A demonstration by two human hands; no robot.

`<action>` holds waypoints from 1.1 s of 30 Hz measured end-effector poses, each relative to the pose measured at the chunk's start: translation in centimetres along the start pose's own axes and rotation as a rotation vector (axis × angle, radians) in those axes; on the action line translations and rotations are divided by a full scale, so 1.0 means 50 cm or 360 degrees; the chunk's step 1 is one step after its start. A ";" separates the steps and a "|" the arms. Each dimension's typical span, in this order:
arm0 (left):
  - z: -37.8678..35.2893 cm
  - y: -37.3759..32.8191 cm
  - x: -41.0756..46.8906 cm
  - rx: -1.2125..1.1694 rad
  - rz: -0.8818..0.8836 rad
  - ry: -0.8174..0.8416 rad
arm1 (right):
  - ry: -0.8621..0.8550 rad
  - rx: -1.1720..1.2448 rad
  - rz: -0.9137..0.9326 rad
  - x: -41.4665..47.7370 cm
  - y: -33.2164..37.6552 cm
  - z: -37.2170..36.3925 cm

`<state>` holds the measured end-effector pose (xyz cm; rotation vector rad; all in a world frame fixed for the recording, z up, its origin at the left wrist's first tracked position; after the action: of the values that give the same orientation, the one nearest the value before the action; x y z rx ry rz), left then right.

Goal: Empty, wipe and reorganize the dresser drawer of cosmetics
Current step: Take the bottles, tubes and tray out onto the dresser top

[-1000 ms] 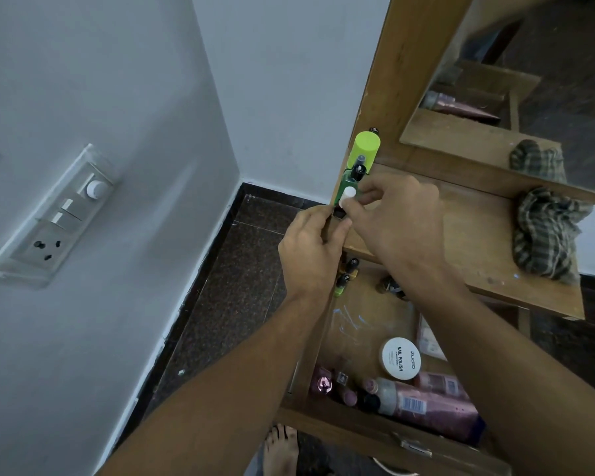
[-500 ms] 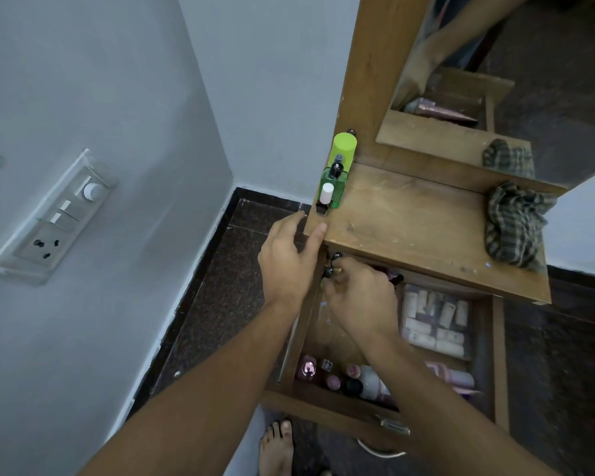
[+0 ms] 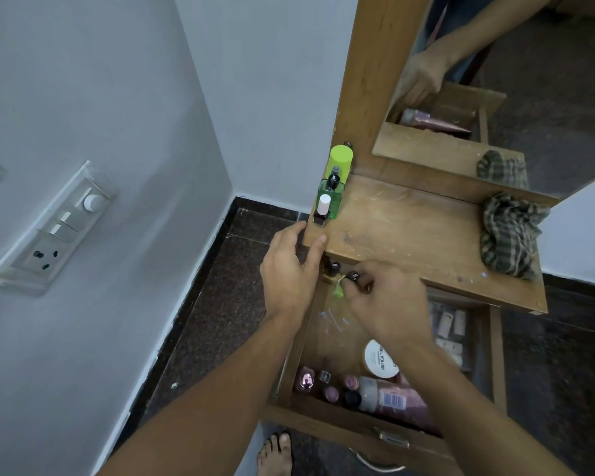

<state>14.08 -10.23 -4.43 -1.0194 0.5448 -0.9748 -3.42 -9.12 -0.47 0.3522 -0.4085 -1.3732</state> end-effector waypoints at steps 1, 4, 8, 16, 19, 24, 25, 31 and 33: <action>-0.001 -0.002 0.004 0.0000 -0.0006 0.0001 | -0.0078 0.0043 0.0000 0.009 -0.003 0.037; -0.009 -0.009 0.011 0.0010 -0.0037 0.0010 | -0.0244 0.0155 -0.0006 0.060 -0.012 0.140; -0.025 -0.010 0.005 -0.0088 -0.0035 0.0021 | -0.0275 0.0184 0.0060 0.151 -0.005 0.205; -0.042 0.005 0.019 -0.0141 -0.0084 -0.0020 | -0.0366 0.0201 0.0040 0.281 0.001 0.161; -0.041 0.009 0.027 -0.0122 -0.0121 -0.0024 | -0.0373 0.0203 -0.0018 0.301 -0.009 0.138; -0.038 0.010 0.033 -0.0141 -0.0160 -0.0023 | -0.0422 0.0222 -0.0036 0.318 -0.014 0.122; -0.039 0.010 0.034 -0.0144 -0.0165 -0.0025 | -0.0423 0.0215 -0.0026 0.321 -0.012 0.119; -0.038 0.011 0.039 -0.0154 -0.0172 -0.0018 | -0.0416 0.0220 -0.0019 0.330 -0.008 0.107; -0.038 0.011 0.040 -0.0144 -0.0185 -0.0019 | -0.0415 0.0210 -0.0014 0.330 -0.007 0.105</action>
<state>13.84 -12.73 -5.67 -1.1473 0.5280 -1.0538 -3.81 -25.47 5.19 0.2837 -0.7162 -1.4090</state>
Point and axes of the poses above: each hand's wrist, its own x-axis towards the middle knuckle, its own z-axis out of the back of the hand, y = z × x, the point moved 7 cm from there along x, towards the middle knuckle, and after that the axes turned 7 degrees about z, right-handed, at the moved point
